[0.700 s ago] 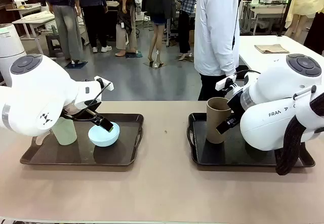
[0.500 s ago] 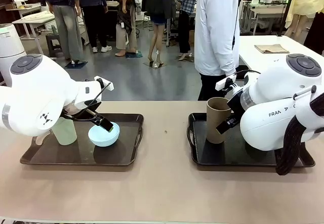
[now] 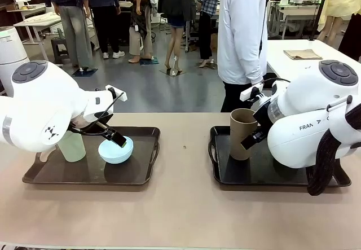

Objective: Set up a tray with a mat and arrange the tableware.
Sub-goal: Pick up the Picnic Bowl and Reusable plastic cup from the Handle tray in front of the human's position and hold them in the air.

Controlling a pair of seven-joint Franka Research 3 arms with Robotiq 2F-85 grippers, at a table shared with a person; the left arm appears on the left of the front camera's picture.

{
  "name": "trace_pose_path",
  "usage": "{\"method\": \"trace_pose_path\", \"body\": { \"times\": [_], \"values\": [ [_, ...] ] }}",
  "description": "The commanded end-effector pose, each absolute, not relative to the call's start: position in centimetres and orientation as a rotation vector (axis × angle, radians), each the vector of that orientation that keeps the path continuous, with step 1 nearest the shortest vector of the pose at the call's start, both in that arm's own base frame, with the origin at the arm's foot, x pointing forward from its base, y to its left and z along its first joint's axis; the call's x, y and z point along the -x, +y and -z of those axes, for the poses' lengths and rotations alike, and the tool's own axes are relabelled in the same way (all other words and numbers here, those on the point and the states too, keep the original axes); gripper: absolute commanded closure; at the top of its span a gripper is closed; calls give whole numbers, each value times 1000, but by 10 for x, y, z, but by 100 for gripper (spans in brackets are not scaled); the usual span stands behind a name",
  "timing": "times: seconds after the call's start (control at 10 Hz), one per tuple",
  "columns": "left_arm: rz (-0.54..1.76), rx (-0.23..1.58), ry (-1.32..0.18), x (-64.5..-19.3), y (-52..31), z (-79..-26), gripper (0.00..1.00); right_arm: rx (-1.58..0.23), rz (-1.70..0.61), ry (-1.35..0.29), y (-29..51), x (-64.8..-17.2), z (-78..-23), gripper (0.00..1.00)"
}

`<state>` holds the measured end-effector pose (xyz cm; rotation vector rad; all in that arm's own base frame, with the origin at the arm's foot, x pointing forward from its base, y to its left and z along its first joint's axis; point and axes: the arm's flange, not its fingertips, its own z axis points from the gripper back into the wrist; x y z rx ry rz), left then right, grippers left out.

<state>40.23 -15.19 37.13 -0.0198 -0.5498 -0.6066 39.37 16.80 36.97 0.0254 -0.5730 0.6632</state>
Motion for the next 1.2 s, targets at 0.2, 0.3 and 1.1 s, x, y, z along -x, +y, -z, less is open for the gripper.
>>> {"method": "trace_pose_path", "body": {
  "times": [0.2, 0.3, 1.1],
  "values": [
    [604, 20, -550, -403, -151, -371, 0, -26, -663, -573, 168, -394, -370, 0],
    [604, 20, -550, -403, -151, -371, 0, -26, -663, -573, 168, -394, -370, 0],
    [499, 14, -68, -209, -102, -471, 0, 32, -305, -122, 74, -189, -483, 0]
  ]
}}
